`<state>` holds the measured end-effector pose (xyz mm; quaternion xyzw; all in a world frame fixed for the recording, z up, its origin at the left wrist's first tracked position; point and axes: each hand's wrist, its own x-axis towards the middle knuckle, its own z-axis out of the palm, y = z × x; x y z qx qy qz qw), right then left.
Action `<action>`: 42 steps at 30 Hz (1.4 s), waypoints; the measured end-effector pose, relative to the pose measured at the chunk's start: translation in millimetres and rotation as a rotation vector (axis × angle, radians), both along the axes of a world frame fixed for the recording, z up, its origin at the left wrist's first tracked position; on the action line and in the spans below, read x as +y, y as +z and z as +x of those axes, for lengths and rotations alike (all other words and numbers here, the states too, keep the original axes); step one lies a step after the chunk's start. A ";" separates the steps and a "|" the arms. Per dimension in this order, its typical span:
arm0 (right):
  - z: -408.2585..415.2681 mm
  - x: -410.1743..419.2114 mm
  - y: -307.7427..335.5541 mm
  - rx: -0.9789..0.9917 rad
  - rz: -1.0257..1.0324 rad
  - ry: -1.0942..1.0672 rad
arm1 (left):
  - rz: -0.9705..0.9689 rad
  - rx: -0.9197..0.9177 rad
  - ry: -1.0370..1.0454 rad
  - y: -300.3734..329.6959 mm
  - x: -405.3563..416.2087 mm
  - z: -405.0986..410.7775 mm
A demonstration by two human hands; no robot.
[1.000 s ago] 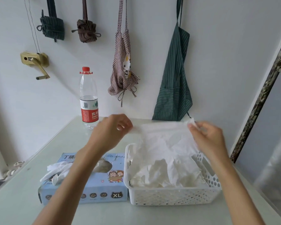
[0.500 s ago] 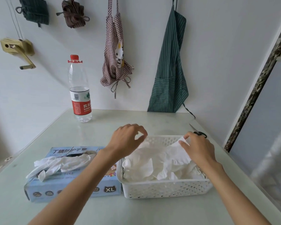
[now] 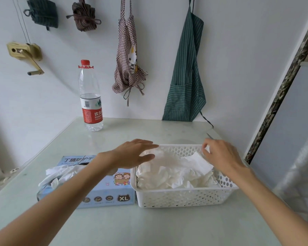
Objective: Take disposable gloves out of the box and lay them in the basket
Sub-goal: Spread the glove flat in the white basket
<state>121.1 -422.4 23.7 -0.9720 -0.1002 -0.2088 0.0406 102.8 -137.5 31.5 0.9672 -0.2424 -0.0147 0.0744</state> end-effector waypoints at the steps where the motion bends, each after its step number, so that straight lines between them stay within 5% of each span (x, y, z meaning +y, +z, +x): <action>1: -4.3 1.5 4.3 -0.005 0.114 0.035 | 0.006 0.004 -0.012 2.0 -2.1 -3.3; 4: -18.5 16.8 10.5 0.280 0.332 0.182 | 0.096 0.039 -0.071 1.8 -21.3 -14.1; 7: -20.8 23.9 6.7 0.752 0.128 0.168 | 0.298 0.086 -0.034 -7.8 -33.4 -14.9; 11: -23.2 17.5 -5.9 0.949 0.023 0.099 | 0.461 0.203 0.023 -12.9 -23.2 -10.1; 17: -25.7 20.8 -5.8 0.883 0.028 0.113 | 0.573 0.250 0.042 -6.0 -31.1 -6.1; 22: -35.4 15.0 27.2 0.564 0.160 0.295 | 0.282 0.093 0.025 8.3 -21.2 -8.2; 28: -43.0 42.4 22.1 0.637 0.121 0.449 | 0.355 0.157 -0.021 -2.4 -21.0 -4.8; 35: -47.4 43.4 5.2 0.645 0.371 0.436 | 0.426 0.166 -0.027 -11.1 -26.2 0.1; 42: -43.5 35.9 8.9 0.591 0.484 0.390 | 0.139 0.046 0.081 -7.0 -11.4 -9.7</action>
